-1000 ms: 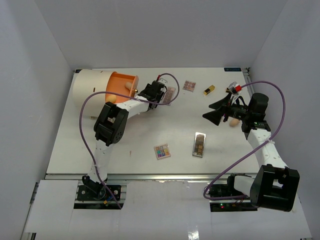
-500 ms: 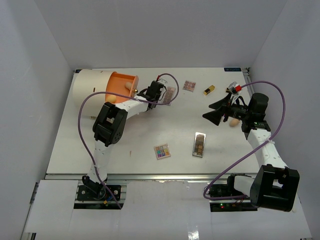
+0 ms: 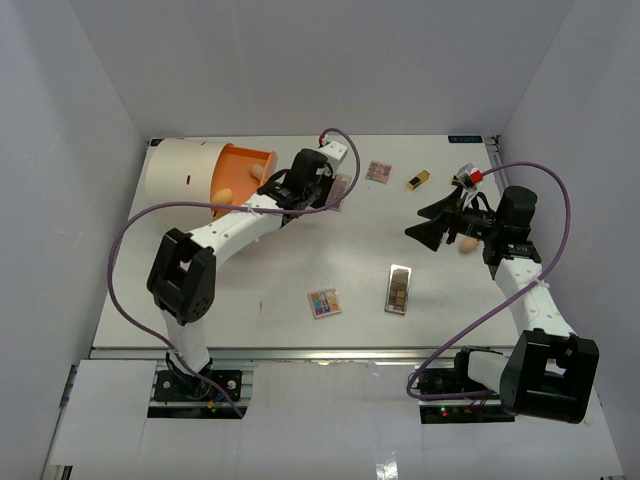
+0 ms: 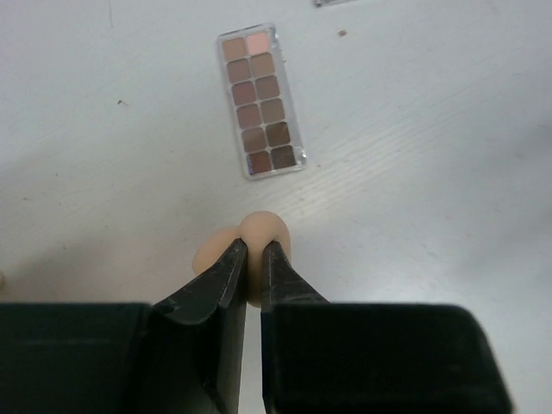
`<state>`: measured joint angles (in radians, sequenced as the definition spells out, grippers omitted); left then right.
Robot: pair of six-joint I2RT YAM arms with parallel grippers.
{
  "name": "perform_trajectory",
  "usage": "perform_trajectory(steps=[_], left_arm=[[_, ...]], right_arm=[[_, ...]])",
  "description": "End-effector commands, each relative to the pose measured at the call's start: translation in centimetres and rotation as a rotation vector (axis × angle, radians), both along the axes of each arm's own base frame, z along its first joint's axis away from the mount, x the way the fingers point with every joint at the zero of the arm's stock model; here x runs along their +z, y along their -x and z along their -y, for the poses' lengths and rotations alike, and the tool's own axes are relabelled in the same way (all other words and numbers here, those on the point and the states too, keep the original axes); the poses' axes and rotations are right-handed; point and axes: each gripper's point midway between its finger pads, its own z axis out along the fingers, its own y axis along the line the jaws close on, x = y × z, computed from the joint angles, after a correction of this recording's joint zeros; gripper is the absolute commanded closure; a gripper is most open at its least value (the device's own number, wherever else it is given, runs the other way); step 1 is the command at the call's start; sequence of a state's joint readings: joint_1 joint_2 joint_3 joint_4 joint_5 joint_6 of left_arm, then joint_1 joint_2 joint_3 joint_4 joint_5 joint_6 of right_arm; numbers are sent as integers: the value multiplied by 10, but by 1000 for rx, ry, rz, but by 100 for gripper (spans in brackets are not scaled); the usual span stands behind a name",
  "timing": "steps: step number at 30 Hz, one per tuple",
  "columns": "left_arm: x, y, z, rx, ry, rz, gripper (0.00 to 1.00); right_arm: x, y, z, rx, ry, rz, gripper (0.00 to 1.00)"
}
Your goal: Organize the makeup
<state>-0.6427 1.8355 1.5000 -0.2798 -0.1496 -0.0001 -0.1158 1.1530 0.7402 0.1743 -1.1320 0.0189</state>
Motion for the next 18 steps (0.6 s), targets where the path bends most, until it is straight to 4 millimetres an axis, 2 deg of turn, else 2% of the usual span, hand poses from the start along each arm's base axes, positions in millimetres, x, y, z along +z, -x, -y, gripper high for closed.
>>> perform_trajectory(steps=[1,4,8,10,14,18], left_arm=[[72,33,5,-71,203,34,100],[94,48,5,-103,264,43,100],[136,62,-9,-92,314,115,100],[149,64,-19,-67,317,139,100],[173,57,-54,23,310,200,100],[181,42,-92,147,255,237,100]], right_arm=[[5,2,0,9,5,34,10],[6,2,0,9,6,37,10],[5,3,0,9,6,35,10],[4,2,0,9,5,32,11],[4,2,0,9,5,32,10],[4,3,0,9,6,36,10]])
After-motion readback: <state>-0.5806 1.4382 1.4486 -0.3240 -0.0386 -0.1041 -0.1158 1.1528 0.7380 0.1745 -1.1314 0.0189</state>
